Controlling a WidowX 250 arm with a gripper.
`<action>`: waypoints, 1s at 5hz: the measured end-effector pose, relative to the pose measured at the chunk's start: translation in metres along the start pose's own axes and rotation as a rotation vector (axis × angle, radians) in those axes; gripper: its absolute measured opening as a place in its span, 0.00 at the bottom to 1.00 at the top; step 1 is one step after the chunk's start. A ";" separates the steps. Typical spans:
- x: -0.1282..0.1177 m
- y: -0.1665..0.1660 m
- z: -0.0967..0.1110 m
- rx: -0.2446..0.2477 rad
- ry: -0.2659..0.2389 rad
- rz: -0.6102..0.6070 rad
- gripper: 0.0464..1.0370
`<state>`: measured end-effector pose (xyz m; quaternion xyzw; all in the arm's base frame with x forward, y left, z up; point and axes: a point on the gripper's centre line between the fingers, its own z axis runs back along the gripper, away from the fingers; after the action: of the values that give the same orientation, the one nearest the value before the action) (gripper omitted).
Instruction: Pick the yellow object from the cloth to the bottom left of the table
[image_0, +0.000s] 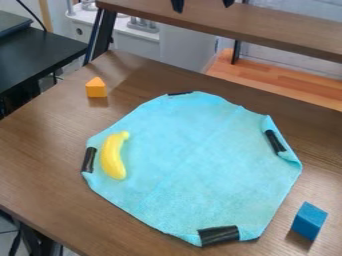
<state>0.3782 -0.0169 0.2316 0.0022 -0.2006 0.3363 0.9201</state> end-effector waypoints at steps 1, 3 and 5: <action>-0.005 0.000 -0.013 0.018 0.031 -0.008 0.96; -0.019 0.073 -0.091 -0.055 0.105 -0.089 0.96; -0.029 0.142 -0.141 -0.003 0.050 -0.077 0.96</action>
<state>0.3217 0.0950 0.0723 0.0002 -0.1779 0.3003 0.9371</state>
